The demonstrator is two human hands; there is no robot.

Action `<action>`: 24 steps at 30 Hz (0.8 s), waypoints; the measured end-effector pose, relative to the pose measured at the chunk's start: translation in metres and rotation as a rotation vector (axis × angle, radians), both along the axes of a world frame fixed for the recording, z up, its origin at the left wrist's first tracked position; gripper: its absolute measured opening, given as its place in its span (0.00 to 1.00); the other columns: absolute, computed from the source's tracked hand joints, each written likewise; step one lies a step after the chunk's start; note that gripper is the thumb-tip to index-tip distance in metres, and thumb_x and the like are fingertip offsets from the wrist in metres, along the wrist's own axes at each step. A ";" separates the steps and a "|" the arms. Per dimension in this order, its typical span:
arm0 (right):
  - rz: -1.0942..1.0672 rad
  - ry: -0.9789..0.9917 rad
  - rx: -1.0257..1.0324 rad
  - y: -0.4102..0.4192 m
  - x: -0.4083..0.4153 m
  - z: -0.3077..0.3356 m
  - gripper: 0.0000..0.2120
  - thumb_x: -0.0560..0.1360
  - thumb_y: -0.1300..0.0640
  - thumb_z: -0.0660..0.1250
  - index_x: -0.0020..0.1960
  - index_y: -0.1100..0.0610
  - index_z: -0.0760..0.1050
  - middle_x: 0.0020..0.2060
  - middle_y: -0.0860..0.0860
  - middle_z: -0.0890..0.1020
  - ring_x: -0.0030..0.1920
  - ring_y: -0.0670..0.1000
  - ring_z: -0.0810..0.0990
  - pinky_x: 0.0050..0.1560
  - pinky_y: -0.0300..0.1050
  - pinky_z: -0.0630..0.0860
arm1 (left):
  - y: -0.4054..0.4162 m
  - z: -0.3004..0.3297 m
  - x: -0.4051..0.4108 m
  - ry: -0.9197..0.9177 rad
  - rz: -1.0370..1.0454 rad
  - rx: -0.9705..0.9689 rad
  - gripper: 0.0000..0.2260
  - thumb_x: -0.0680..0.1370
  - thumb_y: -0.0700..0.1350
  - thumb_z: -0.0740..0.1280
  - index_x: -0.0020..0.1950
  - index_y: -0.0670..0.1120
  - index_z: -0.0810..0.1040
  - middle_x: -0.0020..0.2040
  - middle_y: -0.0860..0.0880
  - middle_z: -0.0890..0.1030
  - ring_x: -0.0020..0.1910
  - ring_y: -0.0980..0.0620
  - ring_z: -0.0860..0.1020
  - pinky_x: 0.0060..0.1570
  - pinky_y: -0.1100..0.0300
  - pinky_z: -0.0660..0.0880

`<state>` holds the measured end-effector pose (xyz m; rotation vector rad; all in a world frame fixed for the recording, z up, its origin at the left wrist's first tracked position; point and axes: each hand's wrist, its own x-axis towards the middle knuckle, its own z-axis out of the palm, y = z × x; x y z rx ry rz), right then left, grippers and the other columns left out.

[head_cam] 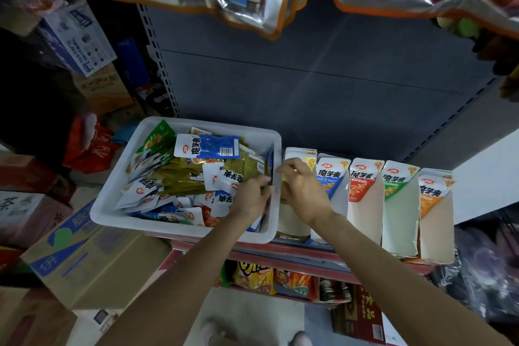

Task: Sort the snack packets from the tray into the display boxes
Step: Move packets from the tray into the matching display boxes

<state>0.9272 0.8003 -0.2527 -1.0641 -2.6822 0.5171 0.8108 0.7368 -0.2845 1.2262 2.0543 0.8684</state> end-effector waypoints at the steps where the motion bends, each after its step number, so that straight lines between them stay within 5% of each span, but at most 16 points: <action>1: 0.018 -0.020 -0.006 -0.003 -0.002 0.002 0.17 0.77 0.64 0.59 0.65 0.59 0.71 0.63 0.53 0.68 0.56 0.53 0.74 0.47 0.44 0.75 | -0.006 -0.001 -0.004 0.109 0.014 0.019 0.13 0.79 0.40 0.63 0.64 0.44 0.75 0.60 0.46 0.79 0.58 0.48 0.77 0.55 0.59 0.73; 7: 0.098 -0.237 -0.015 -0.011 -0.006 0.005 0.20 0.81 0.59 0.56 0.72 0.60 0.62 0.71 0.54 0.65 0.68 0.51 0.67 0.61 0.42 0.69 | -0.019 0.003 -0.041 0.563 -0.434 -0.258 0.33 0.75 0.48 0.69 0.76 0.47 0.57 0.77 0.50 0.56 0.76 0.49 0.55 0.72 0.51 0.57; 11: 0.164 -0.307 0.060 -0.013 0.000 0.002 0.20 0.81 0.58 0.56 0.72 0.58 0.61 0.72 0.50 0.59 0.68 0.48 0.66 0.60 0.39 0.69 | -0.015 0.003 -0.045 0.828 -0.566 -0.262 0.24 0.77 0.52 0.66 0.71 0.46 0.68 0.73 0.47 0.66 0.72 0.48 0.62 0.68 0.51 0.63; 14: 0.202 -0.322 0.079 -0.012 0.002 -0.001 0.20 0.82 0.57 0.55 0.73 0.56 0.61 0.74 0.49 0.56 0.72 0.49 0.61 0.63 0.43 0.68 | -0.020 0.006 -0.046 1.007 -0.666 -0.177 0.13 0.79 0.45 0.62 0.62 0.45 0.75 0.61 0.46 0.76 0.62 0.48 0.72 0.58 0.53 0.71; 17: 0.229 -0.347 0.122 -0.010 0.003 -0.004 0.21 0.82 0.57 0.55 0.74 0.57 0.60 0.74 0.49 0.56 0.73 0.48 0.57 0.65 0.43 0.67 | -0.028 0.016 -0.054 0.973 -0.524 -0.101 0.09 0.79 0.41 0.62 0.59 0.45 0.72 0.51 0.48 0.78 0.48 0.51 0.76 0.45 0.60 0.73; 20: 0.225 -0.319 0.097 -0.008 0.004 -0.005 0.21 0.81 0.56 0.55 0.74 0.56 0.61 0.74 0.50 0.58 0.73 0.49 0.59 0.66 0.44 0.66 | -0.030 0.036 -0.056 0.702 -0.155 0.065 0.06 0.82 0.44 0.55 0.55 0.44 0.69 0.39 0.50 0.73 0.32 0.54 0.71 0.28 0.65 0.64; 24: 0.032 -0.045 0.115 -0.006 0.012 -0.010 0.19 0.77 0.61 0.63 0.68 0.57 0.70 0.69 0.55 0.67 0.68 0.56 0.67 0.64 0.47 0.70 | -0.025 0.055 -0.048 0.446 0.076 0.298 0.08 0.82 0.43 0.54 0.54 0.41 0.70 0.37 0.48 0.74 0.32 0.52 0.73 0.25 0.67 0.61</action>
